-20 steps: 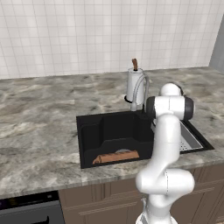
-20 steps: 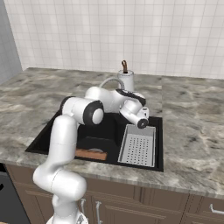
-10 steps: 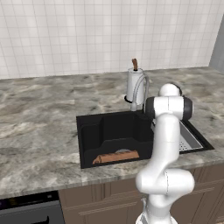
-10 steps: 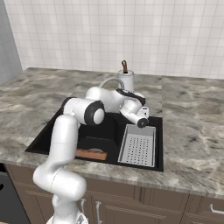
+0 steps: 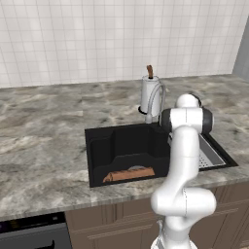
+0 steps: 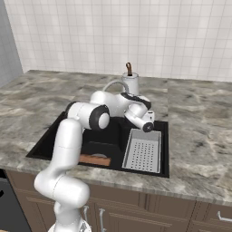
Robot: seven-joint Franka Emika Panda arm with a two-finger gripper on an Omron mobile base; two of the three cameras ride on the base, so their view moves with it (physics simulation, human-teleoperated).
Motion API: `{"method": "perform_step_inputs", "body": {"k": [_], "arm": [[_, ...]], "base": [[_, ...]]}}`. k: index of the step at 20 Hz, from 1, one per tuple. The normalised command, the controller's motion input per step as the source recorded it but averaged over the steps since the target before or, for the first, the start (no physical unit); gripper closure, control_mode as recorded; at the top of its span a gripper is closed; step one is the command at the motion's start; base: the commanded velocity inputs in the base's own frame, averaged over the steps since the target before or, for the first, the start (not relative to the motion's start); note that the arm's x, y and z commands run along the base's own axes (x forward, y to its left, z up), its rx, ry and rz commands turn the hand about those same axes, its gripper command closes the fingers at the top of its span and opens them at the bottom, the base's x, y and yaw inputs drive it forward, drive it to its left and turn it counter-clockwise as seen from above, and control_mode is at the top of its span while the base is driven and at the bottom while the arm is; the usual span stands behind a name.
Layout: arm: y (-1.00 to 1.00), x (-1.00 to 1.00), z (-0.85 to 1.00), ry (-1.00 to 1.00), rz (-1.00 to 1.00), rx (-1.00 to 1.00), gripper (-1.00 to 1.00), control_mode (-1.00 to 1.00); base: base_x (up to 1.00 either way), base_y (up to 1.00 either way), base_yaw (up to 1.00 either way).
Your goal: Turn on the sink faucet with hot water and rinse the cutting board for ten seconds, then turn off the faucet. Push the cutting board to reach the water if necessary.
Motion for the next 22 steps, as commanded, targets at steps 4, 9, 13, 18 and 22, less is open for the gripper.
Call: {"method": "perform_step_inputs", "body": {"k": [4,9,13,18,22], "arm": [[0.00,0.10,-0.06,0.00,0.00,0.00,-1.00,-1.00],[0.01,0.06,0.00,0.00,0.00,0.00,-1.00,-1.00],[0.02,0.11,0.00,0.00,0.00,0.00,-1.00,-1.00],[0.01,0.09,0.00,0.00,0.00,0.00,-1.00,-1.00],[0.00,0.06,0.00,0.00,0.00,0.00,-1.00,-1.00]], "base": [[0.00,0.00,0.00],[0.00,0.00,0.00],[0.00,0.00,0.00],[0.00,0.00,0.00],[0.00,0.00,0.00]]}}
